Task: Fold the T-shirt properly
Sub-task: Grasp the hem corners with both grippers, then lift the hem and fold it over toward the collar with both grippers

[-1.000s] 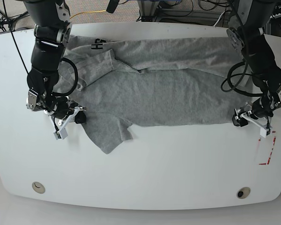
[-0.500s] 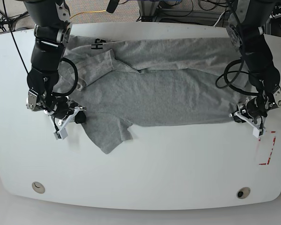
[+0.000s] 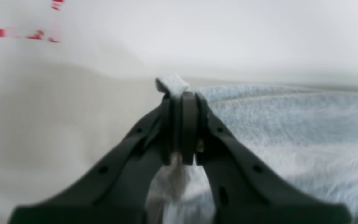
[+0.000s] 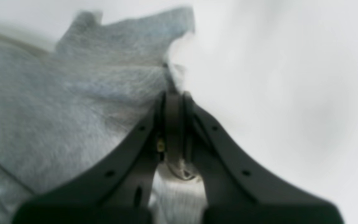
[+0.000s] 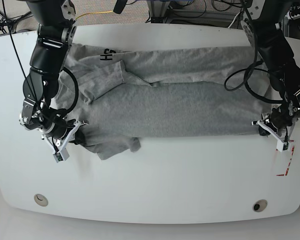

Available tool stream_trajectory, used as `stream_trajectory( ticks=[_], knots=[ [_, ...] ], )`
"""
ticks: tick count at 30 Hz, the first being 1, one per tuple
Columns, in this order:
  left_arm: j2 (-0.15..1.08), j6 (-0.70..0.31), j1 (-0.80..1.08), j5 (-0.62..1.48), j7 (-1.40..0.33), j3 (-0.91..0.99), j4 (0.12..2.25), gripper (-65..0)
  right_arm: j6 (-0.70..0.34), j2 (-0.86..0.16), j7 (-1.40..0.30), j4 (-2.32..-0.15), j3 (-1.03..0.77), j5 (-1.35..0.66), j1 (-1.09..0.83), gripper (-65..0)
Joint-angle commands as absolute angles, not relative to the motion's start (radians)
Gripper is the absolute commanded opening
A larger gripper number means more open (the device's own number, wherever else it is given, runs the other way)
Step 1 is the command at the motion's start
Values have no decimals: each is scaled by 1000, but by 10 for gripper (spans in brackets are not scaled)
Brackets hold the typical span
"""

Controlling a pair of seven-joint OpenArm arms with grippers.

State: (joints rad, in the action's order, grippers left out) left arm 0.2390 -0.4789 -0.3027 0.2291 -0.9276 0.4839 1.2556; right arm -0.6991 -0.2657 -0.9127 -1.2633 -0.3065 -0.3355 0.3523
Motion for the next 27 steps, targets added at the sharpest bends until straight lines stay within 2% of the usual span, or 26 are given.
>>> stream_trajectory(
  ticks=[1,6,18,27],
  knots=[
    [255,-512,-303,237,-923,486,1331,-633,-698,-285,-943,-1325,-314,-340,375,-650],
    [255,-579,-275,237,-990,489,1422,-633,-698,-285,-1001,-1429,-377,-340,335,-650],
    [255,-661,-88,236,-1056,490,1679,-633,-698,-277,-1170,-1730,-464,-341,165,-650],
    [260,-676,48,232,-1056,490,1725,-631,-698,-275,-1178,-1825,-484,-341,-5,-650]
  ],
)
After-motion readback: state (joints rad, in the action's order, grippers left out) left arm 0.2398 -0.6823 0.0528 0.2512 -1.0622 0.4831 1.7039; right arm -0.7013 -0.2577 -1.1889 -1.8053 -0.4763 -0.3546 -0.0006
